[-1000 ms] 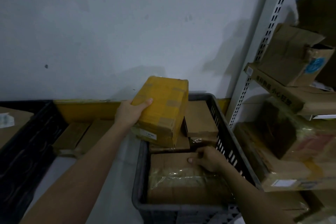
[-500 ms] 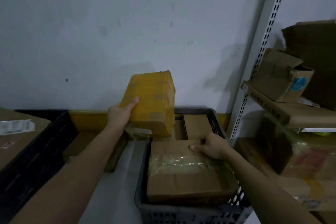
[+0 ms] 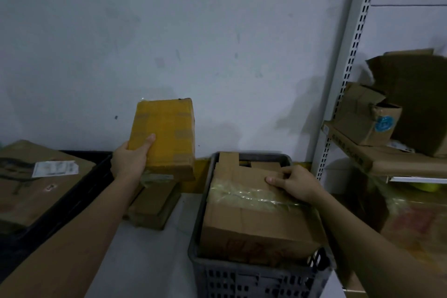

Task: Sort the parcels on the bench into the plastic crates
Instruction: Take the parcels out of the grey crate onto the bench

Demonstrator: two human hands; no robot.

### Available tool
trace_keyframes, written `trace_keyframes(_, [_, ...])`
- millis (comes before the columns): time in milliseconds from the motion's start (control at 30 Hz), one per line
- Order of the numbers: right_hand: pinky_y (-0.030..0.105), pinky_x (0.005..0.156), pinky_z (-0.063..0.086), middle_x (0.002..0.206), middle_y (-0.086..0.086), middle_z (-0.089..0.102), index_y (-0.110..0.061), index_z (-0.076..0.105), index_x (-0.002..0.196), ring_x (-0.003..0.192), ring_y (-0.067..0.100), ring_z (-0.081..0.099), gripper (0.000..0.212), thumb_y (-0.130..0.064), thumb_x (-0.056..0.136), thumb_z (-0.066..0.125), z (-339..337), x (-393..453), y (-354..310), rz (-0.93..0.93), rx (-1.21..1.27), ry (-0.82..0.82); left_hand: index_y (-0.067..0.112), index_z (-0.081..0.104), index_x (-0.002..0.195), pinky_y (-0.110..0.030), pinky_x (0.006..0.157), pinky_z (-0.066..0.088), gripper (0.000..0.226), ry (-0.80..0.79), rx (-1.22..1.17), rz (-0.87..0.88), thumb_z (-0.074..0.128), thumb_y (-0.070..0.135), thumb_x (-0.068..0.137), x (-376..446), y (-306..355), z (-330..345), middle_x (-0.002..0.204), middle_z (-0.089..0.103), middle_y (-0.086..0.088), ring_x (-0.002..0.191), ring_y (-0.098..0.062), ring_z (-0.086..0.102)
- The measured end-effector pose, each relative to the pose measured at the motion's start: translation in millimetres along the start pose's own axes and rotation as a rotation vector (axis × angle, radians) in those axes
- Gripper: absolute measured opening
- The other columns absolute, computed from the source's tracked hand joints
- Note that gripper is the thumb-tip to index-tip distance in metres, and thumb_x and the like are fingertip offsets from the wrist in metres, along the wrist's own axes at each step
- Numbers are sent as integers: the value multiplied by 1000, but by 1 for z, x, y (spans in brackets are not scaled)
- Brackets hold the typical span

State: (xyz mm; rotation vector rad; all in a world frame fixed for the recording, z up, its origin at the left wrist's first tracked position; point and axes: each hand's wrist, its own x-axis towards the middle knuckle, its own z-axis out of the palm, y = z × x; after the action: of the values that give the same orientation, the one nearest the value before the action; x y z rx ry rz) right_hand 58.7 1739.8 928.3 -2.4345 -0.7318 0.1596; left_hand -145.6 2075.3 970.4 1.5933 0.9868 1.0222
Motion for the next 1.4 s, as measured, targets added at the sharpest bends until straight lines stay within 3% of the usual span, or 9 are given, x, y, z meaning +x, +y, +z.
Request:
trace_keyframes(167, [35,64,49,66,-5,67,-21,68,78,67,13,65,52,-73,76,65,-16,-9,-15,-21,-7,48,15,67,119,-47,92,52,71,17,30,-13,71,70,73,0,-13,-25,117,69,-8,99,-30,63])
trace_keyframes(333, [36,66,50,66,-1,68,-21,69,73,68,19,67,51,-72,75,66,-37,-19,-27,4,84,121,18,67,117,-42,85,52,67,-13,55,24,71,69,74,2,-24,-47,113,69,-7,94,-28,63])
trace_keyframes(500, [33,58,45,67,5,66,-9,72,82,62,22,61,50,-59,81,70,-39,-33,-64,18,347,222,30,62,92,-46,87,54,52,-59,62,16,71,76,68,11,-42,-79,98,68,0,87,-25,64])
trace_keyframes(733, [49,77,60,77,1,73,-21,72,81,75,25,69,51,-71,75,66,23,-34,-153,102,496,384,19,65,109,-44,85,53,60,-39,8,-22,74,66,73,30,-66,-147,103,68,-6,87,-25,61])
trace_keyframes(867, [48,77,59,77,-3,72,-23,70,83,77,21,69,60,-81,70,56,70,-42,-204,192,483,419,11,67,115,-42,83,53,65,-6,-3,-48,75,61,75,41,-87,-193,113,69,-13,92,-28,62])
trace_keyframes(1000, [43,78,59,86,2,70,-19,67,93,79,23,67,50,-68,84,59,108,-49,-239,270,579,408,16,66,117,-41,81,52,67,9,36,-64,72,67,74,48,-111,-229,111,69,-8,89,-26,60])
trace_keyframes(1067, [46,81,57,86,2,70,-21,68,92,81,24,67,54,-72,78,57,126,-53,-249,314,605,413,17,65,121,-45,86,54,70,-3,37,-80,72,67,73,52,-123,-241,114,68,-8,92,-27,60])
trace_keyframes(1200, [58,85,53,86,-1,70,-27,69,93,87,29,67,80,-92,55,43,159,-26,-241,386,526,451,14,61,130,-45,90,50,71,-25,64,-109,73,60,77,56,-145,-252,121,65,-10,102,-31,61])
trace_keyframes(1400, [51,80,55,82,-1,70,-24,69,87,78,28,68,77,-92,59,44,174,-10,-270,401,315,447,12,65,120,-40,80,52,70,-115,134,-174,71,66,76,70,-182,-232,112,68,-10,85,-24,58])
